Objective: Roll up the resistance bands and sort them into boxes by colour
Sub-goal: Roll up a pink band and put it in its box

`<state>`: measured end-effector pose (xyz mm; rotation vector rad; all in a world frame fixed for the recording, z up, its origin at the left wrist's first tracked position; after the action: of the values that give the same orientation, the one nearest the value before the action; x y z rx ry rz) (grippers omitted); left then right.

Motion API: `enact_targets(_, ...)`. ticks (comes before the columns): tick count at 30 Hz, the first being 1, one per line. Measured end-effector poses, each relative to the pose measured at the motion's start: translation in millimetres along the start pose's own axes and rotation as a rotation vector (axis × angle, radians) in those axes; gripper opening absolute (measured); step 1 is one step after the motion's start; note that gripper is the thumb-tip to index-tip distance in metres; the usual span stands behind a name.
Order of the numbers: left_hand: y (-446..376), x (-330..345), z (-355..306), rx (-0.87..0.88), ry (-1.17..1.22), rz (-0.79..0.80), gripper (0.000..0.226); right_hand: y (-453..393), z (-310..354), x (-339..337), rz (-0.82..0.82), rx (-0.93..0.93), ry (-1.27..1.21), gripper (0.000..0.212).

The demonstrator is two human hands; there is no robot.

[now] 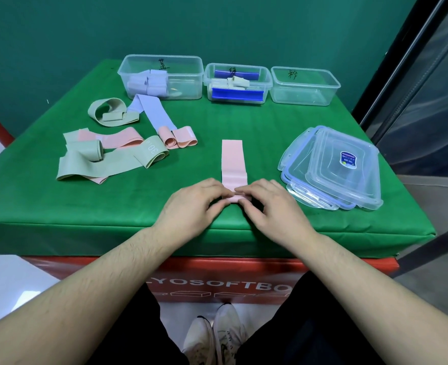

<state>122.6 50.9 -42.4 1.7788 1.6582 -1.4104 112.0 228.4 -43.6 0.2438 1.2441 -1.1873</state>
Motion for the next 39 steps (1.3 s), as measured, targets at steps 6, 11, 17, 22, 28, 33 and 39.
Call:
enact_targets(6,-1.1,-0.6,-0.2,-0.003,-0.043,0.029,0.028,-0.2,1.2,-0.3,-0.056,-0.037,0.082,0.016)
enact_targets(11,-1.9,0.4,0.1,-0.019,-0.024,0.005,0.026,-1.7,-0.4,1.8,-0.023,-0.046,0.088,0.020)
enact_targets(17,-0.3,0.2,0.8,0.015,-0.022,-0.022,0.022,-3.6,-4.8,2.6,-0.031,-0.016,0.060,0.020)
enact_targets(22,-2.4,-0.1,-0.9,0.040,-0.071,-0.031,0.022,-5.2,-6.0,2.4,-0.050,-0.035,0.052,0.018)
enact_targets(28,-6.9,2.4,0.2,0.022,-0.100,-0.013,0.027,-5.7,-6.5,3.4,-0.038,-0.019,0.099,0.026)
enact_targets(33,-10.1,2.5,-0.7,0.027,-0.092,-0.028,0.026,-10.9,-5.2,2.9,-0.036,-0.012,0.083,0.021)
enact_targets(39,2.0,-1.4,-3.0,0.049,-0.005,-0.085,0.015,-0.8,-1.4,1.8,-0.050,-0.046,0.094,0.021)
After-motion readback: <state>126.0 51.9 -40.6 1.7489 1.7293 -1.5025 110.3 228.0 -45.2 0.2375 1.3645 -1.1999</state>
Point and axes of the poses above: each hand's wrist, its own y-axis away from the middle knuckle, its own x-axis out of the palm, z = x × y, the point moved 4 cm from there along -y, towards the middle knuckle, and after that the axes turned 2 degrees about -x, right-handed, at the moved point
